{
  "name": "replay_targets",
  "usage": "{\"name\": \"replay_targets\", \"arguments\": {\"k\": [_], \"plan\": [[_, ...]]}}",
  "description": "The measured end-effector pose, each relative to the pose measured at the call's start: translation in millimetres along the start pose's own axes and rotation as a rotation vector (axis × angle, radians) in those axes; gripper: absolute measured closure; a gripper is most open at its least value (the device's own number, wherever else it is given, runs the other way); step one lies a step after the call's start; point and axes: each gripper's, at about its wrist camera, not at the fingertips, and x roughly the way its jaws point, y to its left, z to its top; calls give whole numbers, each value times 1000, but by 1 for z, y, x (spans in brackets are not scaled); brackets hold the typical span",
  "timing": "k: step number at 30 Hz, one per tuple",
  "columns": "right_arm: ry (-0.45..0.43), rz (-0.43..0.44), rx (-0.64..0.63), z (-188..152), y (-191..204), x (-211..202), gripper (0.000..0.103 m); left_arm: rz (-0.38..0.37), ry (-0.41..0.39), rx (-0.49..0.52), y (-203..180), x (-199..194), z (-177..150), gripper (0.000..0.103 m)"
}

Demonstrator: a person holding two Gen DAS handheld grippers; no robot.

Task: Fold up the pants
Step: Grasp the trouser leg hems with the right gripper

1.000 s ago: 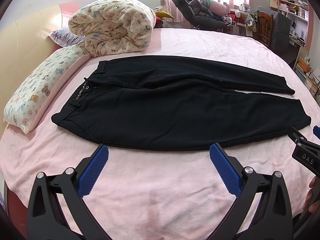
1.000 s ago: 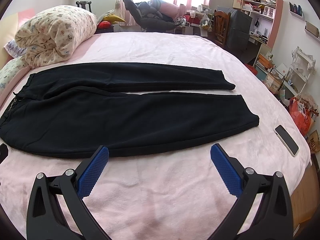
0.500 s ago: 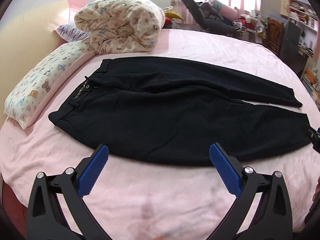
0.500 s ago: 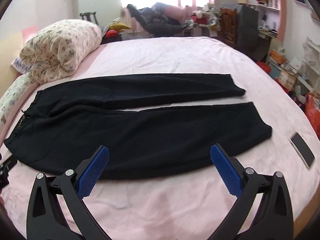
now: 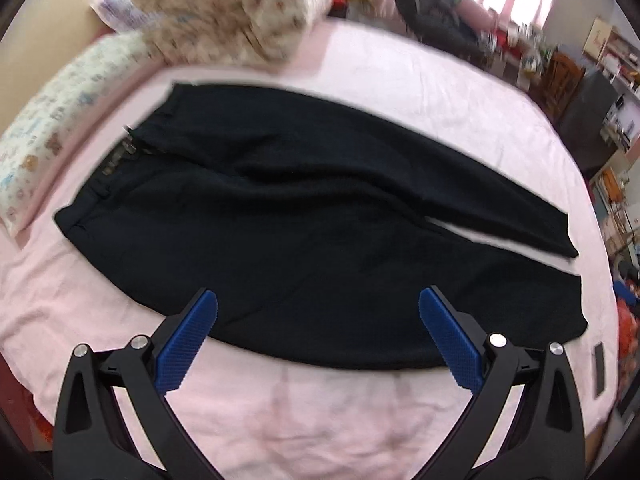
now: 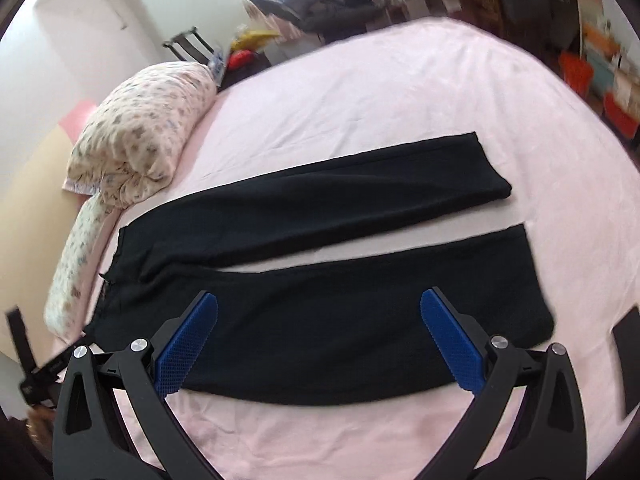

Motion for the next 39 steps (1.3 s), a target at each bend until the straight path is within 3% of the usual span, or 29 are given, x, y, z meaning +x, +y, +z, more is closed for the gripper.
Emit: {"name": "replay_targets", "arguments": {"k": [4,9,12,16,20,25,31,36,38,39], "plan": [[111,-27,39,58,-38,19,1,2,86,-51,-17,16,18,2],[150,-26,105,115,-87,56,1,-3,122,-86,-43,35,32,2],[125,-63,123,146,-116,81,1,46,113,-63,-61,41,34,2],[43,-51,98,173,-137,110,1,-38,80,-40,-83,46,23,2],[57,-155,3,181,-141,140,3,-86,174,-27,-97,59,9,2],[142,-227,-162,179,-140,174,24,-58,235,10,-101,70,-9,2],[215,-172,-193,166,-152,188,33,-72,346,-43,-92,92,-15,2],[256,-171,-196,153,-163,191,34,-77,344,9,-103,95,-16,2],[232,-182,-251,149,-158,187,45,-71,339,21,-105,93,-16,2],[219,-175,-301,147,-154,185,65,-72,336,18,-105,93,-16,2]]}}
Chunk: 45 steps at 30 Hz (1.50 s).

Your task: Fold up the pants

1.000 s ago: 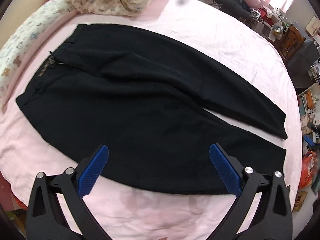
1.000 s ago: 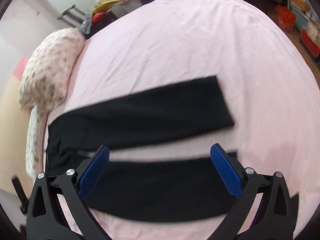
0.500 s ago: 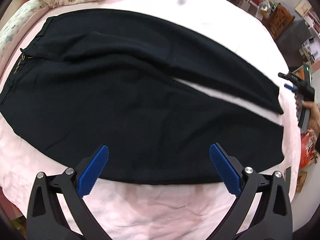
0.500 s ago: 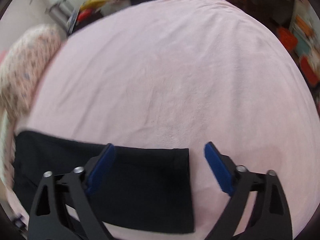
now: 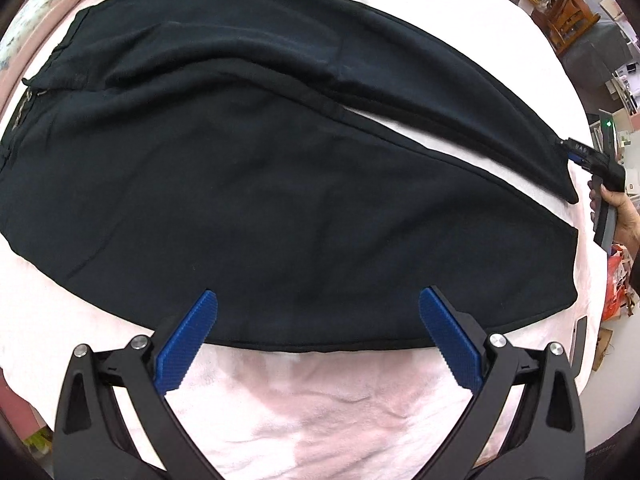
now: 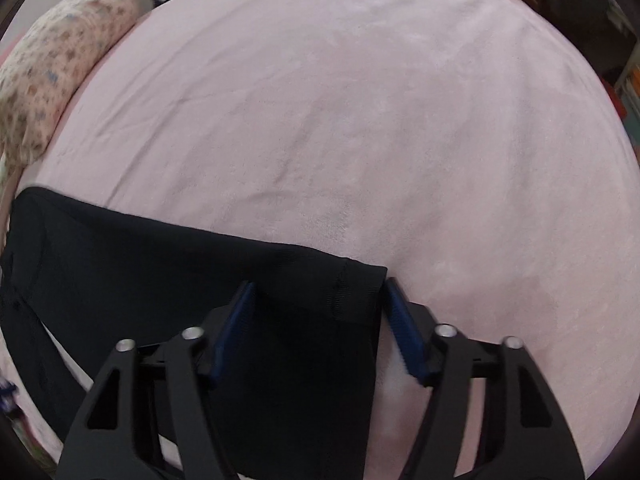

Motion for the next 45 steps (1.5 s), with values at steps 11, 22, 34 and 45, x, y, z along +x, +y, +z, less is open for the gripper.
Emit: {"name": "replay_targets", "arguments": {"k": [11,22,34,45], "plan": [[-248,103,-310,-65,30,-116,80,56,-55,-98,23,-21,29,2],[-79,74,-827,-181,118,-133,84,118,-140,-152,47,-57,45,2],[99,-91,-671,-205,106,-149,69,61,-12,-302,98,-53,90,2],[50,827,723,-31,212,-93,51,-101,-137,-405,191,-83,115,2]]}}
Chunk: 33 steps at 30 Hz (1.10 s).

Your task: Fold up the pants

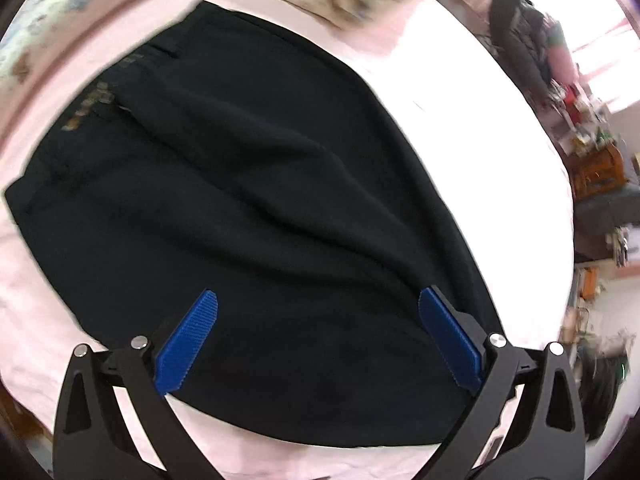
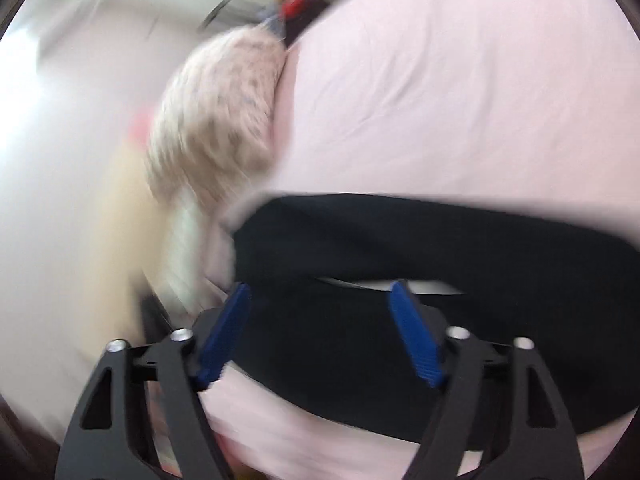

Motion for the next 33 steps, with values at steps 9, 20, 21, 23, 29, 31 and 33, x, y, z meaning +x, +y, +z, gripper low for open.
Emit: {"name": "replay_targets", "arguments": {"k": [9,20,21,23,29,31,33], "plan": [[-88,-128,481,7,-22,171,53,-39,-79,-24,106,-49,-12,2],[-332,-263,491,-4,-19,209,98,58,-78,-30,183,-66,-4,2],[-341,-241,459,-7,-16,205,98,61,-82,-37,185,-66,-3,2],[-337,-196,382,-18,-6,191,98,65,-92,-42,185,-65,1,2],[-247,-133,65,-71,22,148,98,-86,-115,-122,164,-52,35,2],[-201,-127,-20,-106,24,134,98,-136,-87,-155,157,-43,48,2],[-168,-144,-96,-135,29,127,98,-152,-83,-159,146,-35,63,2]]}}
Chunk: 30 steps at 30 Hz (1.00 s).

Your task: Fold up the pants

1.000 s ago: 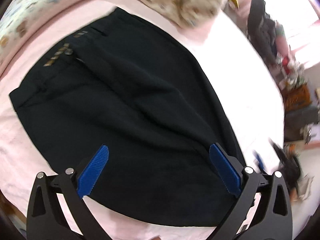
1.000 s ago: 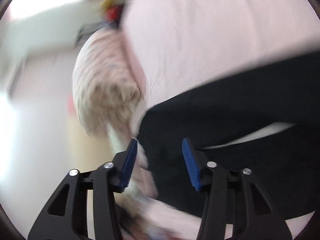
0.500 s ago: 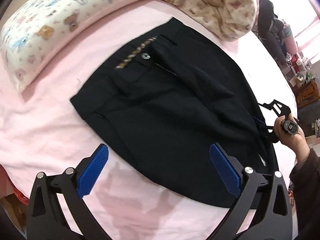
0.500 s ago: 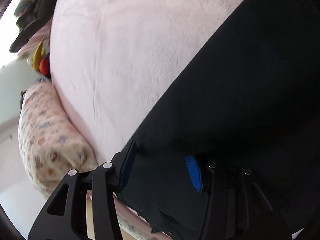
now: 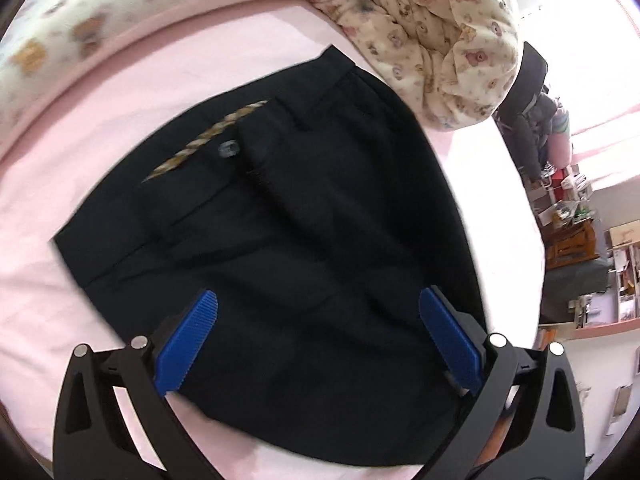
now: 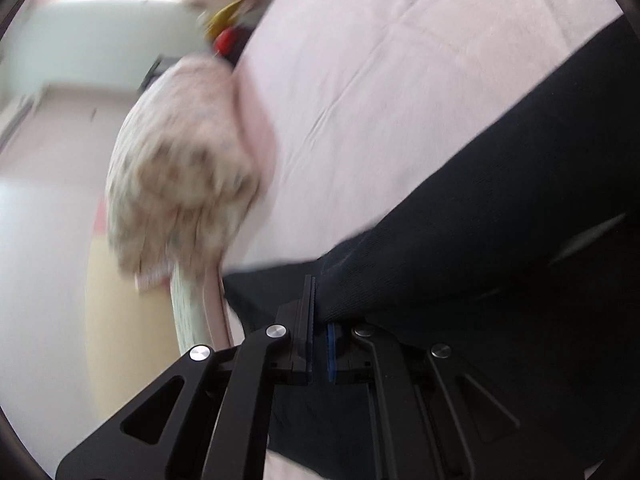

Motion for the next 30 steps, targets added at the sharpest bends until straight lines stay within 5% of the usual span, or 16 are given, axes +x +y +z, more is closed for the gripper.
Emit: {"name": "replay_targets", "arguments": {"k": [5,11,17,21,24,25,28,30], "plan": [[54,-70,-180,-51,7,-18,98,-5,40,20,-32,31,36,2],[41,-71,-159,-52,8,-12,98,-71,137,-30,-63,74,81,2],[17,-70,-161,-50,12,-4,98,87,186,13,-92,107,104,2],[16,-71,-156,-52,10,-2,98,-93,244,-123,-84,121,109,2],[15,-71,-169,-53,9,-3,98,-209,215,-101,-95,123,117,3],[15,-69,-169,-52,9,-3,98,-204,219,-68,-100,126,119,6],[14,-61,-165,-51,8,-2,98,-132,247,-29,-106,140,123,42],[14,-55,-163,-50,8,-2,98,-100,261,-57,-100,148,123,45]]}}
